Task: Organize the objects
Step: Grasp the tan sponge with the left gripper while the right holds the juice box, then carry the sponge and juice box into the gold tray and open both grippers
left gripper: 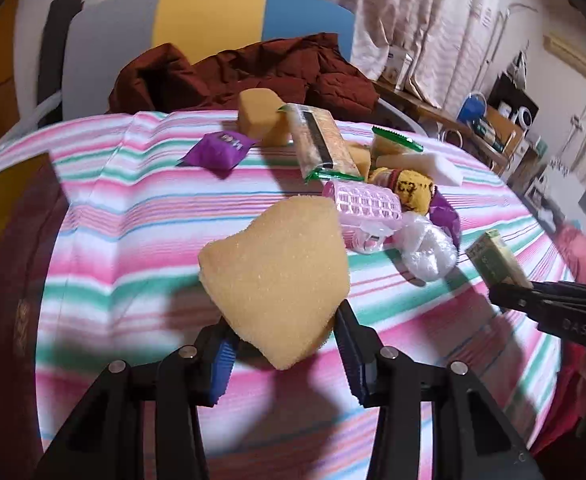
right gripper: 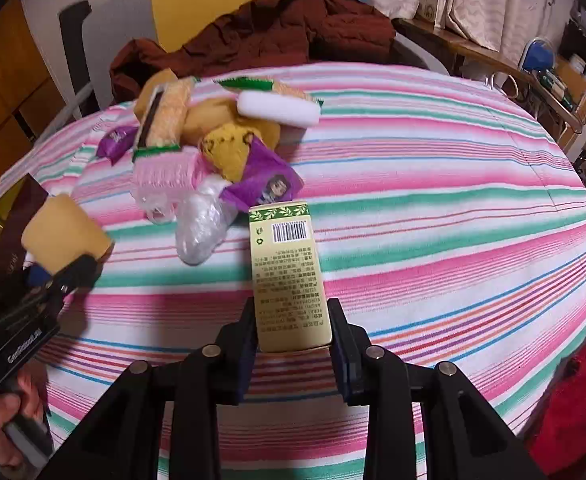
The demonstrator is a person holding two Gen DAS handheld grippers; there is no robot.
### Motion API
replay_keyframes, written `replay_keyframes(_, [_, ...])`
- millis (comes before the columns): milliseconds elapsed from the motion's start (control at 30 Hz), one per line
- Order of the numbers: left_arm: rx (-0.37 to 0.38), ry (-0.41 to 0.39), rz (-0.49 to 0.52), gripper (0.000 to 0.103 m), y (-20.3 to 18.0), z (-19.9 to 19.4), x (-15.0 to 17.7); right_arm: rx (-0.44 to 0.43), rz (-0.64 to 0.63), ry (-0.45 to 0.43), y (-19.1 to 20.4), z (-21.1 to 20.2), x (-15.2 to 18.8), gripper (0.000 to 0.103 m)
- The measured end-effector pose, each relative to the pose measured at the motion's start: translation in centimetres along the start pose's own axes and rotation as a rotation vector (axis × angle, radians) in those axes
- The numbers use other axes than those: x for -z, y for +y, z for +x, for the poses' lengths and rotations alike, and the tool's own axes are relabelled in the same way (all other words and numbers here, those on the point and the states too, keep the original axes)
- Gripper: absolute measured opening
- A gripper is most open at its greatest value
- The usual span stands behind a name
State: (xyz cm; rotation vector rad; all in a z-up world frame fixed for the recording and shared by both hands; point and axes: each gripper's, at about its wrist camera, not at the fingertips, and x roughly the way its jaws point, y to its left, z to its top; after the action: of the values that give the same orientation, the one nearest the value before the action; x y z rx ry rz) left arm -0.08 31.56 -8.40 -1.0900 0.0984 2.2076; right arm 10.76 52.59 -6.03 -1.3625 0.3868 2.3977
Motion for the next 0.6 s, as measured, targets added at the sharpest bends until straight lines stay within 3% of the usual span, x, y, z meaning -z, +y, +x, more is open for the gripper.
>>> replay_keyframes(400, [0.084,-0.080,-0.061,0.046,1.5,-6.9,1.9,-0.054,-0.030,-0.054,1.0,-0.8,0.5,0.033])
replay_keyframes(600, [0.070,-0.133,-0.103,0.046,3.9,-10.6,1.9,-0.077,-0.037,-0.093,1.6,-1.4,0.6,0.033])
